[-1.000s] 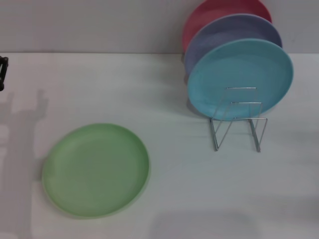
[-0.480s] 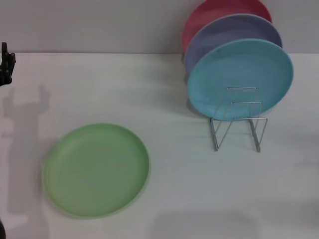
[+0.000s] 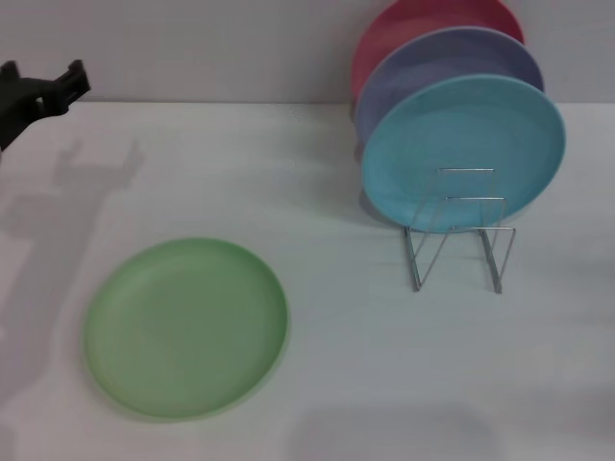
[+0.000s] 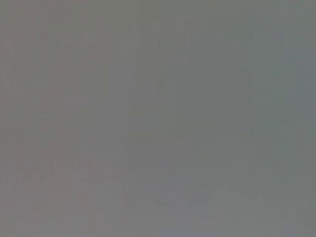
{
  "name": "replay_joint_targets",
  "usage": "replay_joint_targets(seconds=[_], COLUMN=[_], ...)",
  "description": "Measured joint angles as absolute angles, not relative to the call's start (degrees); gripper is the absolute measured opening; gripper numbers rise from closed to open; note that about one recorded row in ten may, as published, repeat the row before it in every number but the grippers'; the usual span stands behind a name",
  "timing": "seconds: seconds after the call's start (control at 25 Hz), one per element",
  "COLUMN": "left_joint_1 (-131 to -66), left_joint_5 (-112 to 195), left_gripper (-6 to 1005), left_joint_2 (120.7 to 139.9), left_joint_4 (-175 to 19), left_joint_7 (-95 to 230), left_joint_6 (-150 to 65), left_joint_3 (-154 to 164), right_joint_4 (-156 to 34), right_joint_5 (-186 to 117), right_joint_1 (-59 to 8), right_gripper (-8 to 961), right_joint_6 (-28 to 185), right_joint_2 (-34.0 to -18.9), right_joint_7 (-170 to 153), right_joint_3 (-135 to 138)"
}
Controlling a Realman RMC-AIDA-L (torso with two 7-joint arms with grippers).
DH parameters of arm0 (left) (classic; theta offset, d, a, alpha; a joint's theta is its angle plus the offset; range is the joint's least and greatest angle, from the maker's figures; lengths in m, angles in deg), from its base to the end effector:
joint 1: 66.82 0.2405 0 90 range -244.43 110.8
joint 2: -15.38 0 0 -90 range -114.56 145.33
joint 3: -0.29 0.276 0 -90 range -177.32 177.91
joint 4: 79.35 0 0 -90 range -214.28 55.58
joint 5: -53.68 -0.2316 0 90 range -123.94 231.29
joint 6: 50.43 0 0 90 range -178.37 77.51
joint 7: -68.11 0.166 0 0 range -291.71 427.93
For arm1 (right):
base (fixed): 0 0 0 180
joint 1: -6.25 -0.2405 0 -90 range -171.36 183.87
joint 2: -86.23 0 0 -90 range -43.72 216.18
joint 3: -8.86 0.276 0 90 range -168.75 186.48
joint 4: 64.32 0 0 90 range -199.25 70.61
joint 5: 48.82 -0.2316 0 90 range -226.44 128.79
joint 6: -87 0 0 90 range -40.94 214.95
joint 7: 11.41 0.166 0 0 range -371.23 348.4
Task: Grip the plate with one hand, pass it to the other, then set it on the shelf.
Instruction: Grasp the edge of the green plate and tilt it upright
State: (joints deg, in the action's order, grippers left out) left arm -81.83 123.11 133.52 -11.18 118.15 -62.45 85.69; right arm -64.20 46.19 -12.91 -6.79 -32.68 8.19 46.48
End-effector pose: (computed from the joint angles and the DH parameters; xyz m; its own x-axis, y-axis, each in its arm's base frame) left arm -0.2740 0.4489 0.0330 0.6530 0.2867 0.7010 0.7532 -0.1482 -0.6409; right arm 0.4059 0.2884 0.0789 0.5887 0.4502 -0.6714 -0.8039 0.2388 -0.5447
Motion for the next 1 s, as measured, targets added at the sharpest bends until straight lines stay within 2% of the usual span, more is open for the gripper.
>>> replay_joint_targets(seconds=[0.08,0.12,0.28,0.68,1.0], left_joint_1=[-84.1,-84.1,-88.8,-92.6,-94.4], left_joint_5=[121.9,121.9,108.7,87.8,80.7], left_gripper=[842,841,841,840,839], left_joint_2=[133.36,133.36,133.05,133.17,133.43], left_joint_4=[-10.3,-10.3,-6.9,3.5,3.9], left_joint_7=[115.1,115.1,104.3,87.6,79.9], left_joint_6=[-79.6,-79.6,-104.5,-132.3,-139.1], left_joint_3=[76.0,76.0,64.3,63.0,66.5], right_joint_4=[-64.3,-64.3,-64.3,-64.1,-63.1], right_joint_5=[46.2,46.2,46.2,46.2,46.2], right_joint_1=[-12.9,-12.9,-13.1,-13.9,-15.1], right_gripper=[685,685,685,685,684], right_joint_6=[-6.8,-6.8,-6.8,-6.8,-6.7], right_joint_2=[-32.69,-32.69,-32.67,-32.53,-32.21], right_joint_7=[8.2,8.2,8.2,8.3,8.3], right_joint_3=[46.5,46.5,46.5,46.5,46.6])
